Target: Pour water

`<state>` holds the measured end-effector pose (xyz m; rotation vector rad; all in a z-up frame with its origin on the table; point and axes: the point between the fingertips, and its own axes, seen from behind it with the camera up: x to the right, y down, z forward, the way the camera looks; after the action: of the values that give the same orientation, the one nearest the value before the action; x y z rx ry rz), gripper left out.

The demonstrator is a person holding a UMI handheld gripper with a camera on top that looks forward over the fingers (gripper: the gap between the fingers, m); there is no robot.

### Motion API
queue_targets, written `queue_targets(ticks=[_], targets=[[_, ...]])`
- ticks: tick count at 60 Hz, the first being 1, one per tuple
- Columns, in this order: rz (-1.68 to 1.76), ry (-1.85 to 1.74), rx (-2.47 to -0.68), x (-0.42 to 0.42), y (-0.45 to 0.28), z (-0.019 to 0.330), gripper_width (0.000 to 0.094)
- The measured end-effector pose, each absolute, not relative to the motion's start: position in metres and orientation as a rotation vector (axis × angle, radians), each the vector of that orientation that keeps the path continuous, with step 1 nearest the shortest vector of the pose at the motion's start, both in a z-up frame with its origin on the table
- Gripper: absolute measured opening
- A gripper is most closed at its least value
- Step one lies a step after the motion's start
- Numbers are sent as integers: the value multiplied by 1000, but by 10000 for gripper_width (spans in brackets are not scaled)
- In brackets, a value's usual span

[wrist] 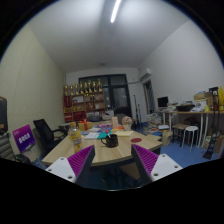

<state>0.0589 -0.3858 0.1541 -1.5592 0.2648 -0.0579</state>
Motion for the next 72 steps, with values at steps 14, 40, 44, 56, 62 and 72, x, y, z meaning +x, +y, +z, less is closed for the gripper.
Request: queue_targets(ticks=[14, 40, 44, 56, 62, 72], targets=[[80, 310, -1602, 45, -353, 119, 795], [-46, -28, -1593, -57, -201, 87, 779], [-55, -40, -1593, -83, -170, 82, 780], [-86, 36, -1590, -77, -95, 78, 783], [-111, 73, -1579, -82, -65, 82, 773], [-166, 83, -1565, -83, -48, 82, 463]])
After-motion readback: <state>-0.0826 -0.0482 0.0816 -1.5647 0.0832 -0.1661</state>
